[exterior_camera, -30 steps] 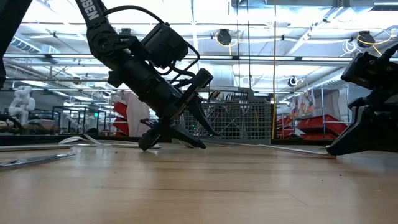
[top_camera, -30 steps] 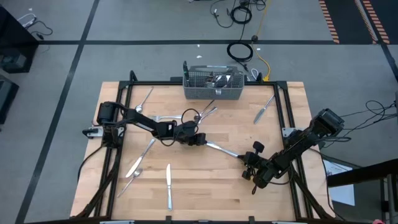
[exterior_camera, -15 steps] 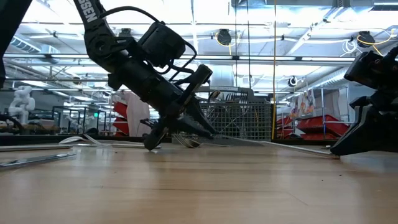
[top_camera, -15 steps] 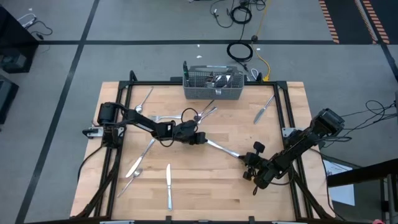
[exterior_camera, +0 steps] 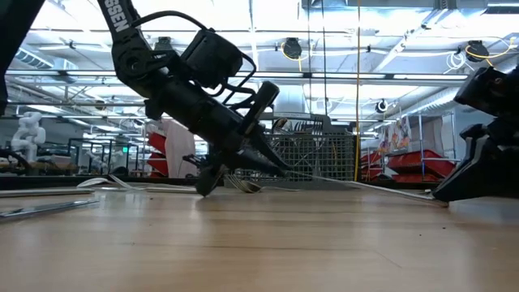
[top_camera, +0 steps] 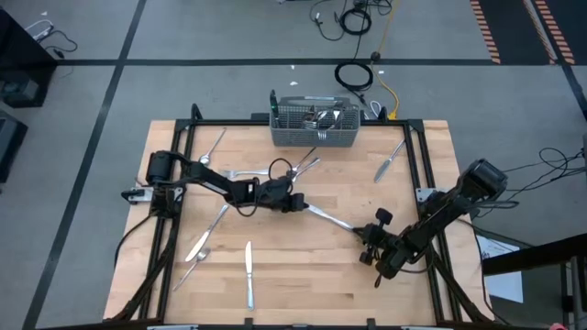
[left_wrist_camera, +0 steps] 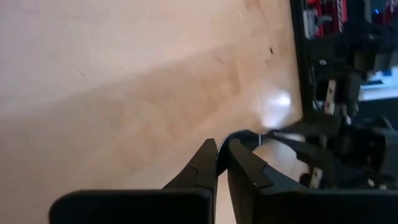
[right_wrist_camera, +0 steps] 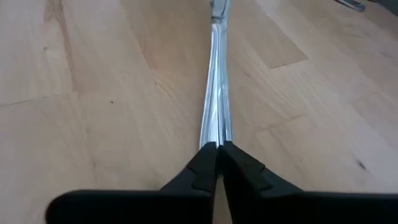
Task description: Sort silverware
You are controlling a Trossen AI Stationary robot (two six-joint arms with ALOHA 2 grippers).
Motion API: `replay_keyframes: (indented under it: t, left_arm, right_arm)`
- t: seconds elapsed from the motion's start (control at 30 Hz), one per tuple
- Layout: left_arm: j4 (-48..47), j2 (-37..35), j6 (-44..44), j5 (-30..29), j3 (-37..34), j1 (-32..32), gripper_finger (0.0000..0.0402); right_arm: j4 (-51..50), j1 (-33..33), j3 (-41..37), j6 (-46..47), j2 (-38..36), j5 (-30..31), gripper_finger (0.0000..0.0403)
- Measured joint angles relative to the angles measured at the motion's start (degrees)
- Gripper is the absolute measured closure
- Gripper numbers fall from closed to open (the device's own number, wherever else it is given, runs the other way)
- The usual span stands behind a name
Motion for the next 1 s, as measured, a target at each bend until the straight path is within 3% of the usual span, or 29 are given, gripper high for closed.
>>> replay_keyframes:
  t: [0.37, 0.6, 0.77, 1.0]
  left_arm:
    - [3.2, 0.2, -0.3, 2.5, 0.1, -0.3, 0.0389]
    - [7.7, 0.3, -1.6, 2.0, -0.1, -0.1, 0.0391]
    - [6.8, -2.3, -0.4, 1.5, -0.1, 0.4, 0.0394]
    - [2.1, -6.7, 3.0, -1.3, -0.1, 0.6, 0.0396]
  right_arm:
    - [0.3, -3.1, 0.1, -9.8, -10.7, 3.8, 0.0293]
    - [9.5, -9.5, 1.6, -27.6, -16.1, -4.0, 0.0269]
    - [10.3, -13.8, 6.1, -37.6, -16.8, -5.6, 0.0264]
    - [8.6, -19.4, 8.3, -39.5, -16.8, -12.6, 0.0264]
